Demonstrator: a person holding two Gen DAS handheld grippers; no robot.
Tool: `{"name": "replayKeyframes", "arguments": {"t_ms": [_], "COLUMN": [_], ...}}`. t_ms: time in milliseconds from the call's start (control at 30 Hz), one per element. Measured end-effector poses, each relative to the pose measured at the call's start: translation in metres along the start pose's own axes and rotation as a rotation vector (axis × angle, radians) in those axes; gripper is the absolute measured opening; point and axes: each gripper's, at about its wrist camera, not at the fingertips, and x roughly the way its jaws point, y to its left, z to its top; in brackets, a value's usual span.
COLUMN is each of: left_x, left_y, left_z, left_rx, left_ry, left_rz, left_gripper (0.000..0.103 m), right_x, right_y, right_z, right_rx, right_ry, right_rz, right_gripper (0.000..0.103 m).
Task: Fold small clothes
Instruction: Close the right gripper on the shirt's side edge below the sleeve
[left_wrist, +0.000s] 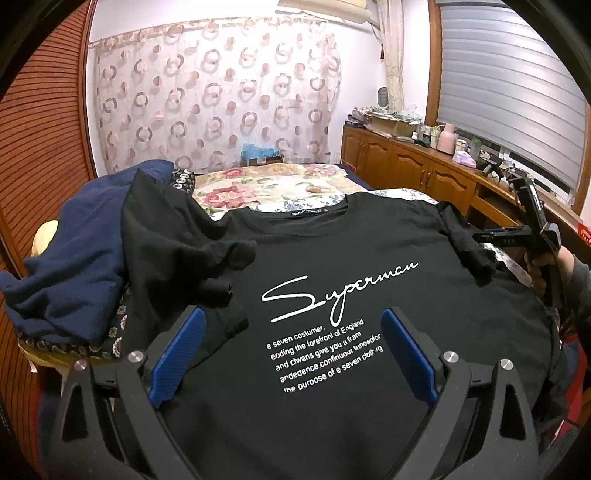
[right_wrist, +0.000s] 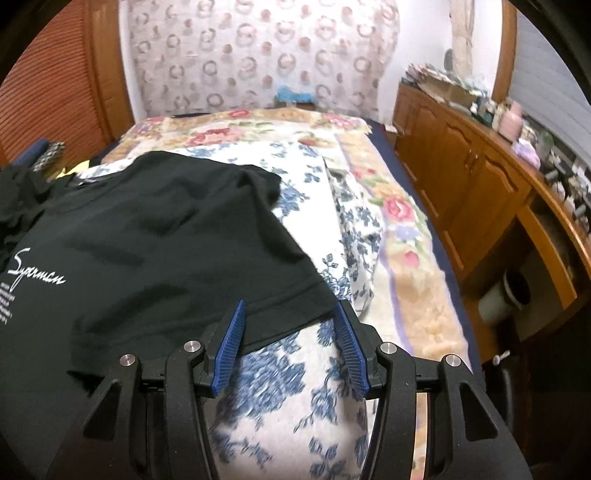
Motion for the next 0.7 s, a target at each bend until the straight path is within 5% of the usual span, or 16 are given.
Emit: {"name": "replayKeyframes", "arguments": {"t_ms": [100,167,267,533,700], "left_x": [0.002,0.002,0.002,-0.003,-0.006], "left_y": [0.001,0.002,0.003,0.015,0.018], "left_z": [-0.001,-0.003,-0.003,-0.003,-0.003], "left_rx": [-0.002,-0.004,-0.003,-0.028,-0.031], "left_ry": [0.005,0.006,0.003,-0.01,-0.013], "left_rz": [0.001,0.002,0.005,0.021,0.024], "left_gripper": [0.097,0.097,0.097,0.097,0.097], "right_x": [0.0,-0.002,-0.009,-0.058,-0.064], "right_y": [0.0,0.005,0.019,0.098,0.118], "right_z": [0.002,0.003,0.006,0.04,0.05], "right_rx": [0.002,-0.023,-0.071,-0.218,-0.263], "right_ry": [0.001,0.002,-0.011,-0.158,-0.181], "right_rz": [0.019,0.051,0.085,0.224,0.184], "right_gripper": [0.046,0.021,0.004,0.002,0.002]}}
